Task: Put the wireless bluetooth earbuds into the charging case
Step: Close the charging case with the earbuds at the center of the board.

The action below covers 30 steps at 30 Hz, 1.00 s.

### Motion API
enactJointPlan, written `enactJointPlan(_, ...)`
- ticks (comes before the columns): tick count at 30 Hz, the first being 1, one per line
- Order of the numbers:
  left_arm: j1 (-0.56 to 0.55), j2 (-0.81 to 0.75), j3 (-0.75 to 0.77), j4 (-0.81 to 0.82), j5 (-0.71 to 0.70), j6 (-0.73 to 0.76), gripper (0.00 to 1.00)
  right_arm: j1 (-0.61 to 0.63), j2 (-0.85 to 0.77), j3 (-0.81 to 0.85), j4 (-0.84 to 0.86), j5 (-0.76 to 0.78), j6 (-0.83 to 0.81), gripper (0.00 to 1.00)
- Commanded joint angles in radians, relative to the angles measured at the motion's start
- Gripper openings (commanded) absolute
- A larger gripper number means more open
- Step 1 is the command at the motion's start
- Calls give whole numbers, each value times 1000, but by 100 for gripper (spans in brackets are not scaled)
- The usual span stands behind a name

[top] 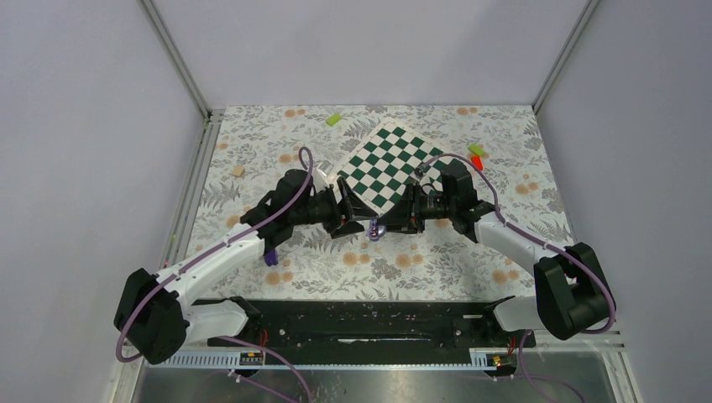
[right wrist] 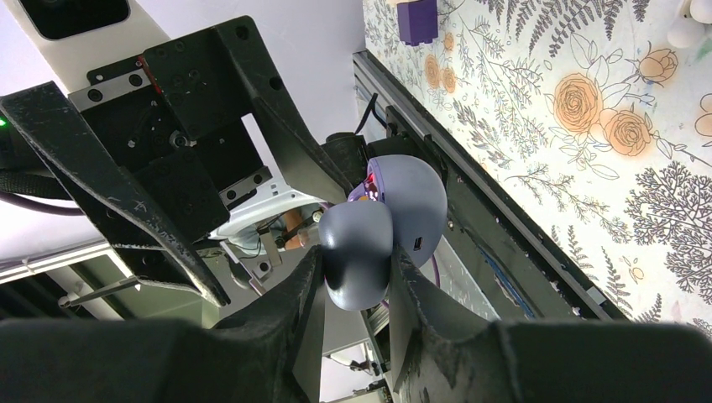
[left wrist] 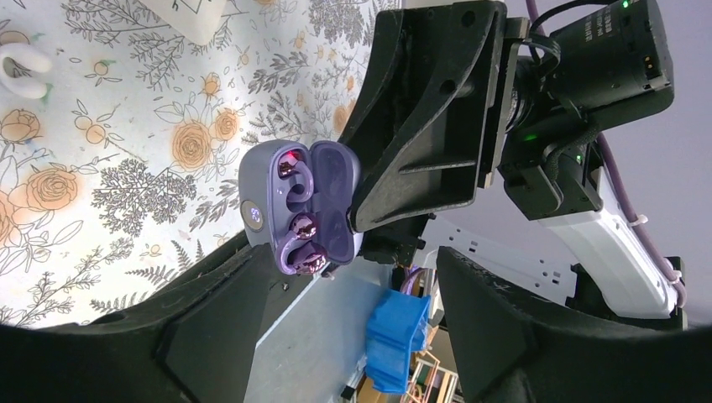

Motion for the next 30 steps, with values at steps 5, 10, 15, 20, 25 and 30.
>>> enactJointPlan(5,4,29,-4,63,65,-12,72,1,-32,-3,26,4,-13,0)
enactJointPlan(10,4,31,-4,54,61,-9,72,1,-29,-4,29,6,-10,0)
enactJointPlan(15,3,42,-4,54,81,-3,73,0,-32,-4,27,7,-10,0)
enactJointPlan(20,2,59,4,32,95,19,73,1,-32,-7,29,7,-8,0)
enactJointPlan(25,3,63,-1,41,105,13,73,1,-35,-14,29,7,-7,0)
enactJointPlan(30,2,69,11,50,121,17,73,0,-33,-18,37,8,-2,0)
